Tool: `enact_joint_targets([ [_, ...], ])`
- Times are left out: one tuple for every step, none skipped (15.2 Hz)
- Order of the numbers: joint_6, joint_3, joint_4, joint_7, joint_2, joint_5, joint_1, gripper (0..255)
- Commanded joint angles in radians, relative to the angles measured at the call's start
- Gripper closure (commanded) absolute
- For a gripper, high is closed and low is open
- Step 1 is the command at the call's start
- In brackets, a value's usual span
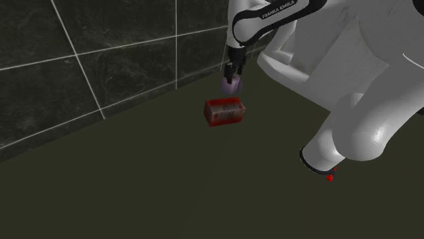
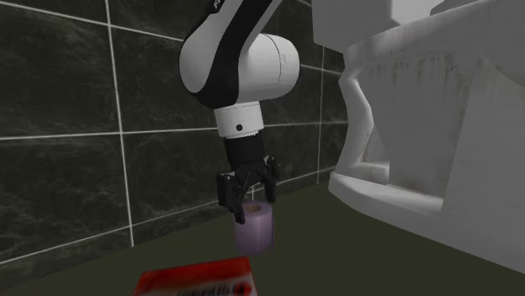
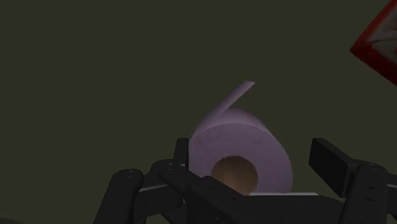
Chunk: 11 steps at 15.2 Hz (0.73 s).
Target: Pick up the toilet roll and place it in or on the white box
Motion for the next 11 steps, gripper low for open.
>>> enact_joint_targets([
  [0.029, 0.002, -0.018, 0.014, 0.009, -0.019, -0.001, 0],
  [0.043, 0.0, -0.026, 0.014, 0.015, -0.019, -0.002, 0],
  [0.057, -0.001, -0.034, 0.014, 0.022, -0.019, -0.003, 0],
  [0.071, -0.003, -0.041, 0.013, 0.029, -0.02, -0.004, 0],
  [0.08, -0.005, -0.045, 0.013, 0.033, -0.02, -0.004, 0],
  [0.08, -0.005, -0.045, 0.013, 0.033, -0.02, -0.003, 0],
  [0.08, -0.006, -0.045, 0.013, 0.033, -0.02, -0.002, 0],
  [0.08, -0.007, -0.045, 0.013, 0.033, -0.02, -0.001, 0],
  [0.079, -0.009, -0.045, 0.013, 0.033, -0.02, 0.0, 0],
  [0.079, -0.01, -0.045, 0.013, 0.033, -0.02, 0.002, 0],
  [0.079, -0.012, -0.045, 0.014, 0.033, -0.02, 0.003, 0],
])
